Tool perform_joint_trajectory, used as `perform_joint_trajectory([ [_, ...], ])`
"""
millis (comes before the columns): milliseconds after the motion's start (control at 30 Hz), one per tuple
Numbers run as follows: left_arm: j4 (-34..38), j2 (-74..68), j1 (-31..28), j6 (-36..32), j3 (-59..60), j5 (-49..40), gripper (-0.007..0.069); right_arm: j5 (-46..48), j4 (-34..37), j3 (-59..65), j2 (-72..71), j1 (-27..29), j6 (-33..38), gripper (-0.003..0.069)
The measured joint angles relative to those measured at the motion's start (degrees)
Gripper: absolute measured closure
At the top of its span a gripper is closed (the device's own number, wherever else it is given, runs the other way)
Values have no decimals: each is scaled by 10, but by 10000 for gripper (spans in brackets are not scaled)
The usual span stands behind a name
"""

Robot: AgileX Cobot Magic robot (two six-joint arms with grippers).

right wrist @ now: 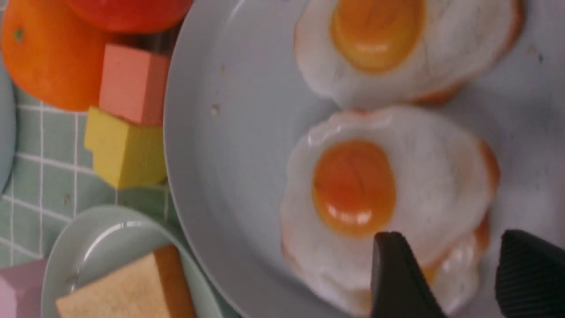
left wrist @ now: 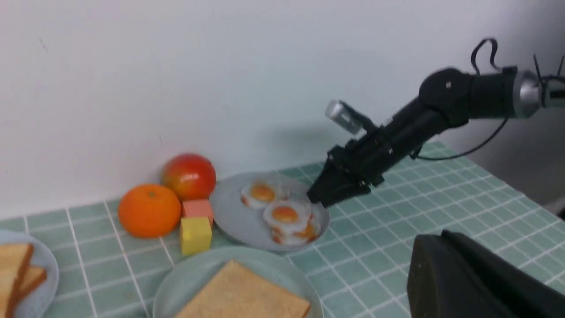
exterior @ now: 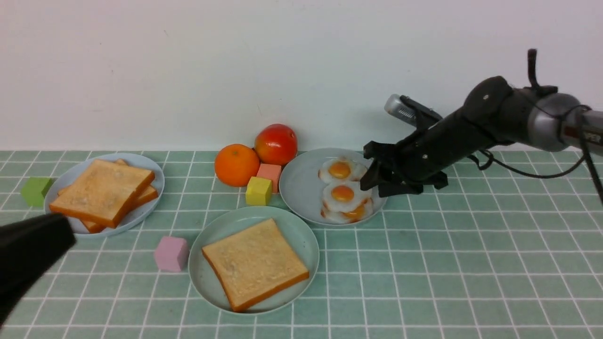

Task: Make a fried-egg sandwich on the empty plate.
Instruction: Use the right arm to grab a fried egg

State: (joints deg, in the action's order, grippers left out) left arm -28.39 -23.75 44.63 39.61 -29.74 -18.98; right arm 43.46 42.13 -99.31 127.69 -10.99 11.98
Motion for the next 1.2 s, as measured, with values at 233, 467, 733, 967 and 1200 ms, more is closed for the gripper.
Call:
perform_joint_trajectory([
  [233,1,-45,0,10,0,21,638,-14,1,-11,20,0,0,267],
  [467,1,-49,0,10,0,47,638,-36,13,-12,30,0,6,262],
  [733,1,-49,0,10,0,47,638,-52,39,-13,42,-1,25,262],
  [967,1,-49,0,11,0,47,638,-52,48,-16,47,-1,27,279],
  [1200,1,-49,0,11,0,45,638,-52,44,-16,48,0,27,424],
])
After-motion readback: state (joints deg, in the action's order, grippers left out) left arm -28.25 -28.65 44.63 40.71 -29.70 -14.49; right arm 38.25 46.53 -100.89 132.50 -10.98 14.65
